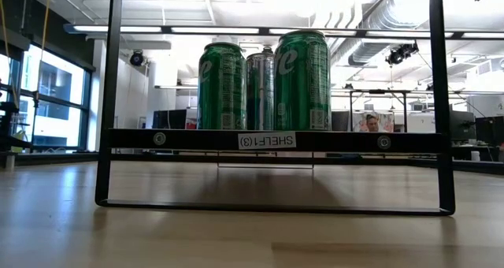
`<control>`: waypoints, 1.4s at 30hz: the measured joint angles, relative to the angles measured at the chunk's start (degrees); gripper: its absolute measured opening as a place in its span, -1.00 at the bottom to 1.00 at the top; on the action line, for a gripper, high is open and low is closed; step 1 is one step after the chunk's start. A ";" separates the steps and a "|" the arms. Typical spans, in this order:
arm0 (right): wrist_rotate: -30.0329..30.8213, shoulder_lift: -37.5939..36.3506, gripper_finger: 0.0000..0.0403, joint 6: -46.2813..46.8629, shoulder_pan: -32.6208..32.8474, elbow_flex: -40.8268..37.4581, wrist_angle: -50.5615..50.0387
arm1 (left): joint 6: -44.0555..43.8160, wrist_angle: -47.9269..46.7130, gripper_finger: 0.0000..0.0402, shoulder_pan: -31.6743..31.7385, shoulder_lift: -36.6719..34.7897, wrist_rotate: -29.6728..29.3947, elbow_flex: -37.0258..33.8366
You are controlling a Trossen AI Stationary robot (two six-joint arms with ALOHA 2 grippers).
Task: Place canned beverage on shelf
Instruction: Put the green soda can, aligned with the other green soda can on the shelf
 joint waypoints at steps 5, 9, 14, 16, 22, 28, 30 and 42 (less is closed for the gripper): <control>5.52 -12.72 0.97 7.29 6.07 -17.58 8.55 | -3.59 0.41 0.82 -0.01 0.00 -0.02 0.00; 5.24 -24.95 0.97 15.03 12.22 -36.56 24.83 | -8.79 0.38 0.82 0.01 0.83 -0.03 0.00; 5.16 -35.55 0.97 19.74 16.99 -52.73 48.05 | -10.94 0.43 0.82 0.01 1.80 0.00 0.00; 5.20 -38.22 0.97 21.20 17.72 -56.61 58.10 | -13.37 0.50 0.82 0.01 1.84 0.42 0.00; 5.23 -41.51 0.97 26.37 18.08 -64.38 82.40 | -18.12 0.45 0.82 0.01 1.88 1.38 0.00; 5.83 -41.48 0.97 32.13 17.59 -66.39 87.19 | -19.59 0.46 0.82 -0.15 1.86 1.60 0.00; 6.26 -41.46 0.97 35.92 17.17 -66.42 85.84 | -20.46 0.47 0.82 -0.46 1.84 1.85 0.00; 5.97 -34.92 0.78 65.56 15.94 -66.42 66.53 | -21.00 0.45 0.82 -0.51 1.84 4.13 0.00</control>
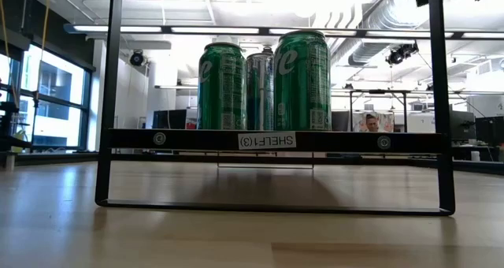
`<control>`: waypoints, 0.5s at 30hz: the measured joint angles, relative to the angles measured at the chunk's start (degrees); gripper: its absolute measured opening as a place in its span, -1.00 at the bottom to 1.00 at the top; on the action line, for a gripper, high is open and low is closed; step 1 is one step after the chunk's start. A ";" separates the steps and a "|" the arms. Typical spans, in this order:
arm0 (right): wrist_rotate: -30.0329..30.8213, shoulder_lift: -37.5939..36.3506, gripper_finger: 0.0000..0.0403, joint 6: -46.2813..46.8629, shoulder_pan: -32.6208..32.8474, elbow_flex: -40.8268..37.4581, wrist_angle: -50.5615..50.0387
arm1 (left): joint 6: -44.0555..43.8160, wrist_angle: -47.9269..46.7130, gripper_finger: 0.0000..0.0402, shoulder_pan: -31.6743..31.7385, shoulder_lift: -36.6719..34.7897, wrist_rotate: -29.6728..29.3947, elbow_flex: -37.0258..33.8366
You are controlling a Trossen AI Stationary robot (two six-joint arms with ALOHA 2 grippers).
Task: Place canned beverage on shelf
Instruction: Put the green soda can, aligned with the other green soda can on the shelf
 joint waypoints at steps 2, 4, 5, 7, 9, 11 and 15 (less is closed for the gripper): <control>-3.30 2.58 0.57 3.12 0.46 0.00 -3.19 | -0.02 0.00 0.82 0.00 0.00 0.77 0.00; -6.45 5.02 0.27 6.04 0.87 -0.04 -5.80 | -0.02 0.00 0.82 0.00 0.00 1.06 0.00; -7.78 6.24 0.08 7.27 1.01 -0.04 -6.54 | 0.00 0.00 0.82 0.00 0.00 1.18 0.00; -9.43 8.52 -0.35 8.63 1.07 -0.04 -7.53 | -0.02 0.00 0.82 0.00 0.00 1.38 0.01; -9.56 10.32 -0.78 9.61 1.07 -0.04 -7.64 | 0.00 0.00 0.82 0.00 0.00 1.42 0.02; -9.80 11.47 -0.90 9.68 1.05 -0.04 -7.85 | -0.02 0.00 0.82 0.00 0.00 1.44 0.02; -10.35 12.48 -0.91 9.89 0.24 -1.31 -7.84 | 0.00 -0.02 0.82 0.00 0.00 1.49 0.02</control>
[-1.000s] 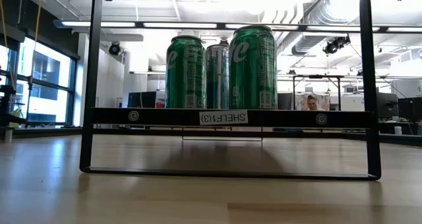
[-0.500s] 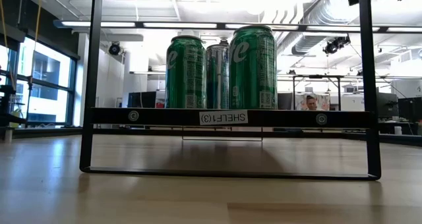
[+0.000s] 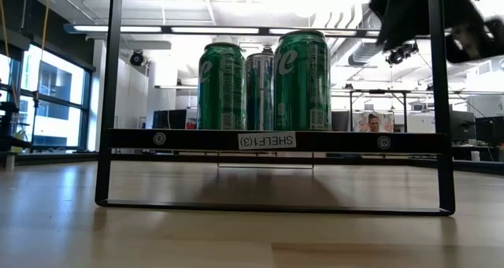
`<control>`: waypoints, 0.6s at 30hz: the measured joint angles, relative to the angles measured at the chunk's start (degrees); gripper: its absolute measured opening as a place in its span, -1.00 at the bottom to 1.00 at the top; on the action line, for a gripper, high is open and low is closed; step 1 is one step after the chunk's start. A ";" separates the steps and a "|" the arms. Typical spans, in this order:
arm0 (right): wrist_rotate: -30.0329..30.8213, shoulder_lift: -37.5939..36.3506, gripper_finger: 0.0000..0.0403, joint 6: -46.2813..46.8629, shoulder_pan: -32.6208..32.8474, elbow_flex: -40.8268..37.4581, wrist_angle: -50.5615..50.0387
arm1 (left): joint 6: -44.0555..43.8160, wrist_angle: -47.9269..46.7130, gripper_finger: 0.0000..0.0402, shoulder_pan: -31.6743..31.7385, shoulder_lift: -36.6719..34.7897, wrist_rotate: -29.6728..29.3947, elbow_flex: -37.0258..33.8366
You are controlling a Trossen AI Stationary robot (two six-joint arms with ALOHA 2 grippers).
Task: Place canned beverage on shelf
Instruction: Put the green soda can, aligned with the other green soda can on the shelf
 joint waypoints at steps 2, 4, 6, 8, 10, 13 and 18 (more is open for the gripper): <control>0.04 0.00 -0.97 1.39 -0.09 -3.06 2.80 | 0.04 0.00 0.82 0.00 0.00 0.00 0.00; -0.82 -0.21 -0.97 3.49 -0.05 -7.84 8.63 | 0.04 -0.02 0.82 0.00 0.00 0.00 0.00; -1.08 -0.24 -0.99 6.53 -0.03 -12.69 17.19 | 0.05 -0.02 0.82 0.00 0.00 0.00 0.00; -0.03 -0.24 -0.99 8.71 0.15 -16.78 27.00 | 0.01 0.00 0.82 0.00 0.00 0.00 0.00; 2.87 -0.26 -1.00 9.30 0.35 -19.38 35.62 | 0.04 0.00 0.82 0.00 0.00 0.00 0.00; 6.82 -0.28 -1.00 9.27 0.34 -19.95 41.23 | 0.07 0.00 0.82 0.00 0.00 0.00 0.00; 7.23 -0.17 -1.00 9.72 -0.75 -17.15 38.98 | -0.01 0.02 0.82 0.00 0.00 -0.01 0.00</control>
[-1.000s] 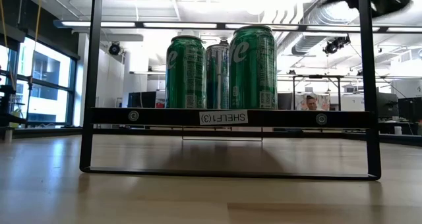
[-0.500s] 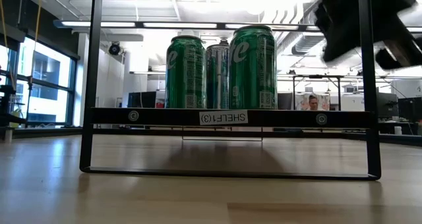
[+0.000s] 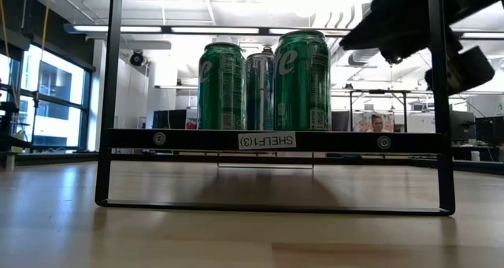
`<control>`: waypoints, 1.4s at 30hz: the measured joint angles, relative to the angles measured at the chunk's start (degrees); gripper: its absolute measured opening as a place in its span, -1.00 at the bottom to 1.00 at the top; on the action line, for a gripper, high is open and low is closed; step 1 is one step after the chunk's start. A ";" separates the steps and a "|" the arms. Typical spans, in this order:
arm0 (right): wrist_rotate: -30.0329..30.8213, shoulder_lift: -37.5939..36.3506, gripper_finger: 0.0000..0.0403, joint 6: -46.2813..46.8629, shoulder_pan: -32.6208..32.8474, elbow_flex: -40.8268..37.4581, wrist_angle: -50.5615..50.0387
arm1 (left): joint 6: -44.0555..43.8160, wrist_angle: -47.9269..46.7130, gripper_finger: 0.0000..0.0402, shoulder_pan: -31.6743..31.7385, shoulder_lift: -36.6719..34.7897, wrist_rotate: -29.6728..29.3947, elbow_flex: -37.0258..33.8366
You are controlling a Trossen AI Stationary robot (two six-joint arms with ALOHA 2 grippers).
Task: Place canned beverage on shelf
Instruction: Put the green soda can, aligned with the other green soda can on the shelf
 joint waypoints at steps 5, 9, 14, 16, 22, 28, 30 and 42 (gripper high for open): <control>1.14 0.03 -1.00 0.97 -1.51 0.87 -3.65 | -0.01 0.02 0.82 0.00 0.00 -0.01 0.00; 1.13 0.04 -1.00 1.07 -2.26 0.87 -3.92 | -0.03 0.01 0.82 0.00 0.00 -0.01 0.00; 1.18 0.04 -1.00 1.49 -3.54 0.91 -3.63 | -1.34 0.02 0.82 0.00 0.00 -0.01 0.00; 1.18 0.04 -1.00 1.46 -4.13 0.91 -3.21 | -2.62 0.00 0.82 0.00 0.00 -0.01 0.02; -0.78 0.04 -1.00 1.00 -5.05 0.91 -2.50 | -2.88 0.00 0.82 0.00 0.00 -0.01 0.02; -1.38 0.06 -1.00 1.25 -5.30 0.91 -2.48 | -2.88 0.00 0.82 0.00 0.00 -0.01 0.02; -1.30 0.07 -1.00 1.28 -5.76 0.91 -2.48 | -2.88 0.00 0.82 0.01 0.00 -0.02 0.02; -5.06 5.55 -1.00 -1.89 -7.60 6.66 -2.72 | -2.88 -0.09 0.82 0.04 0.01 -0.05 0.02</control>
